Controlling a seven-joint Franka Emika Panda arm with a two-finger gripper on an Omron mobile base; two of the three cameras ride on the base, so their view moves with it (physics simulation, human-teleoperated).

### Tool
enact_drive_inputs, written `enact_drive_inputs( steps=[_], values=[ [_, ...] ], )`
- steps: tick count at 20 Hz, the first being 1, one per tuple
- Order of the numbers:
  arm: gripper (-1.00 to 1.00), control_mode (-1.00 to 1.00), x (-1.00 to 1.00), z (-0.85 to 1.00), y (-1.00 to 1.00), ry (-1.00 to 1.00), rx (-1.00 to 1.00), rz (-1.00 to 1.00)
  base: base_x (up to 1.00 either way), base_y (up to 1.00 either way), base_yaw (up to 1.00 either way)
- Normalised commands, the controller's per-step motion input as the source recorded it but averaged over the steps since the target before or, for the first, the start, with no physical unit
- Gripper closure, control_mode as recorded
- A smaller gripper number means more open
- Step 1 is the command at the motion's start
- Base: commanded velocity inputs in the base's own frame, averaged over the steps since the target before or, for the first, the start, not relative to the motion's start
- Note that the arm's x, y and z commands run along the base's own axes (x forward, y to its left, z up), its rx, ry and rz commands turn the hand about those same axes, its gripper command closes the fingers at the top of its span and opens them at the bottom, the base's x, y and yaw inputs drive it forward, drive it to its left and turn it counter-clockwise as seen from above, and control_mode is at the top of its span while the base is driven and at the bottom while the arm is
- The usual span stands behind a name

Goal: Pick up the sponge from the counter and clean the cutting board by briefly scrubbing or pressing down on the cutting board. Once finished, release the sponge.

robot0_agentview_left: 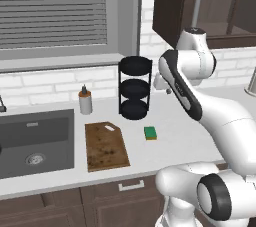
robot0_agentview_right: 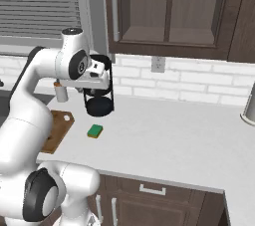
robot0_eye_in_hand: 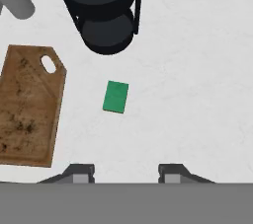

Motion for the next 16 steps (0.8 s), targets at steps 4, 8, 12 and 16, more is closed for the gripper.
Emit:
enact_drive_inputs(
  steps=[4,8,12,16],
  values=[
    [-1.0,-1.0,-0.04,0.0,0.0,0.0,0.0,0.0,0.0,0.0,0.0],
    [-1.0,-1.0,-0.21,-0.37,0.11,0.02,0.0,-0.07,0.0,0.0,0.0],
    [-1.0,-1.0,-0.05,-0.71,0.37,0.19,-0.03,-0.07,0.0,0.0,0.0],
    [-1.0,-1.0,0.0,-0.86,0.15,0.26,-0.02,-0.04,0.0,0.0,0.0]
  ],
)
